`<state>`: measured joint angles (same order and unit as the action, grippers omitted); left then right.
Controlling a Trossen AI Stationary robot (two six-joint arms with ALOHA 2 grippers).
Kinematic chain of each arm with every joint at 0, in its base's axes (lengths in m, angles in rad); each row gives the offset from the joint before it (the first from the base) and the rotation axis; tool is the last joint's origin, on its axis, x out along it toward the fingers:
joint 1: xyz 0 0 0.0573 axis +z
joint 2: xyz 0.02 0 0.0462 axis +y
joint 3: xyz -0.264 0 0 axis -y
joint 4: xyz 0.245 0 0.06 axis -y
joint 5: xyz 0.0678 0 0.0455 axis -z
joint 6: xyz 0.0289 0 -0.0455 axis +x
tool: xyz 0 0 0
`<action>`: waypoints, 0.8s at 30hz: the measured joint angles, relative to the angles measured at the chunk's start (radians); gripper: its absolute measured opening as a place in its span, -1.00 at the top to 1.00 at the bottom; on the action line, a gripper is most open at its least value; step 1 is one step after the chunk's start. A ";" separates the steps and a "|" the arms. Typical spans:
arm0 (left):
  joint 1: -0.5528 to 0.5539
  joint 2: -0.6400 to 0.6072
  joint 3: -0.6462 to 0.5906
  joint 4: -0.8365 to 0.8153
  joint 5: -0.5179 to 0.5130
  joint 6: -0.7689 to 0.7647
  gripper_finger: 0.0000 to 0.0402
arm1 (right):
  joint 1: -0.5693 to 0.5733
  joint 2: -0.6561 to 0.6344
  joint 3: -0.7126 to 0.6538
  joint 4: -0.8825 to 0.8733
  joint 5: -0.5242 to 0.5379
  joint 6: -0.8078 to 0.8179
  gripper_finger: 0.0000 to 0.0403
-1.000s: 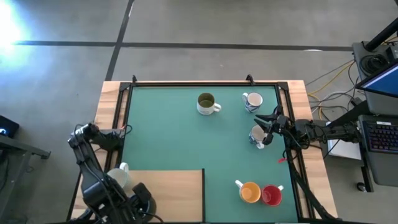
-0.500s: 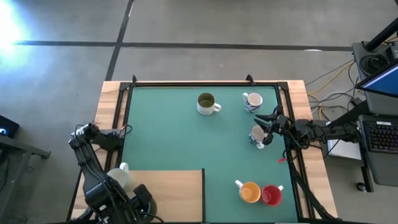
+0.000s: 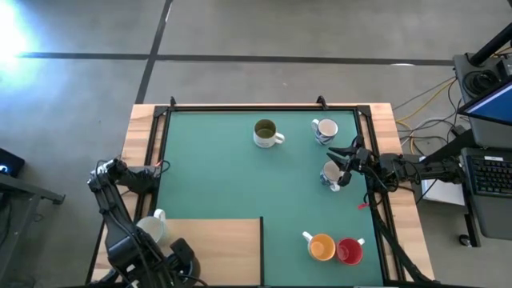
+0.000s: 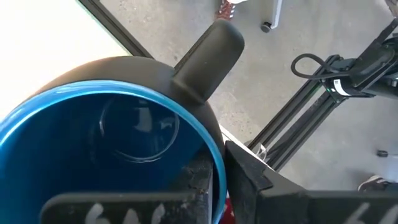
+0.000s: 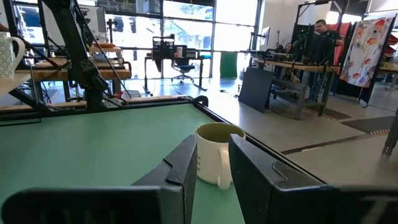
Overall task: Place coffee mugs
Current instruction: Put the black mug on the shelf
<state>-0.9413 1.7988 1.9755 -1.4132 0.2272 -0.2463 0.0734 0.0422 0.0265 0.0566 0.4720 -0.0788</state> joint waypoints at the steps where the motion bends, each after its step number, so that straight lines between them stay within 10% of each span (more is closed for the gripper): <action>1: 0.000 0.000 -0.002 0.005 0.000 0.000 0.91 | 0.000 0.000 0.000 0.000 0.000 0.000 0.59; 24: -0.001 -0.002 0.068 -0.023 0.000 -0.051 0.83 | 0.000 0.000 0.000 0.000 0.000 0.000 0.59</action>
<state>-0.9421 1.7969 2.0440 -1.4360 0.2268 -0.2977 0.0734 0.0418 0.0262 0.0566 0.4721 -0.0788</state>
